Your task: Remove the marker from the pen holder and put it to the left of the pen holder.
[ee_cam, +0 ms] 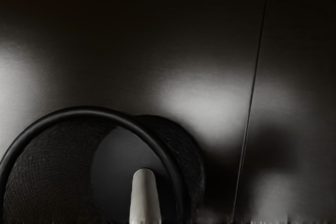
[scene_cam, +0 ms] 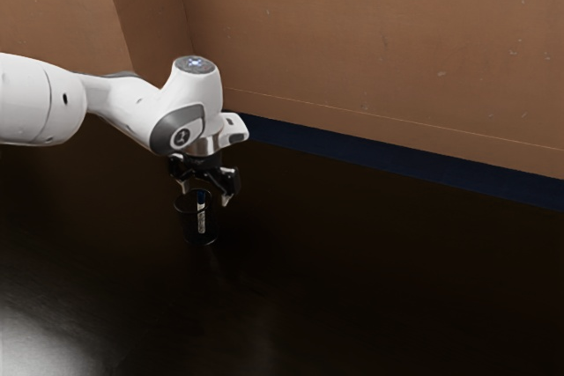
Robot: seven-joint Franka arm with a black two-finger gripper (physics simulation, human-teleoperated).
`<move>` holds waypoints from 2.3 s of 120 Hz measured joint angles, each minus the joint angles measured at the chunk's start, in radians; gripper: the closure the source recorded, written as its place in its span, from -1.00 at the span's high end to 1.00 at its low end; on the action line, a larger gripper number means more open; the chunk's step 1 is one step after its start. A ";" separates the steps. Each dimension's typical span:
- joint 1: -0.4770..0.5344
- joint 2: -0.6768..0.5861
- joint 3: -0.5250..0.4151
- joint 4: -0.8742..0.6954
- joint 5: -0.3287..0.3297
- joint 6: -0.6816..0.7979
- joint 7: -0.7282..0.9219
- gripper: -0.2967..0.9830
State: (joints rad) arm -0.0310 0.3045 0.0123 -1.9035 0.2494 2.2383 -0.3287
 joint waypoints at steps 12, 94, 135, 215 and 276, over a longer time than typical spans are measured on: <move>-0.008 -0.007 0.000 -0.010 -0.002 0.007 -0.001 0.54; -0.002 -0.046 0.001 -0.068 -0.008 0.025 -0.008 0.16; 0.007 -0.061 0.001 -0.065 -0.009 0.024 -0.020 -0.43; 0.016 -0.151 0.002 -0.064 0.010 -0.025 -0.070 -0.66; 0.200 -0.066 0.046 0.069 0.024 -0.071 -0.078 -0.68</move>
State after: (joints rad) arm 0.1687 0.2380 0.0583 -1.8341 0.2737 2.1671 -0.4063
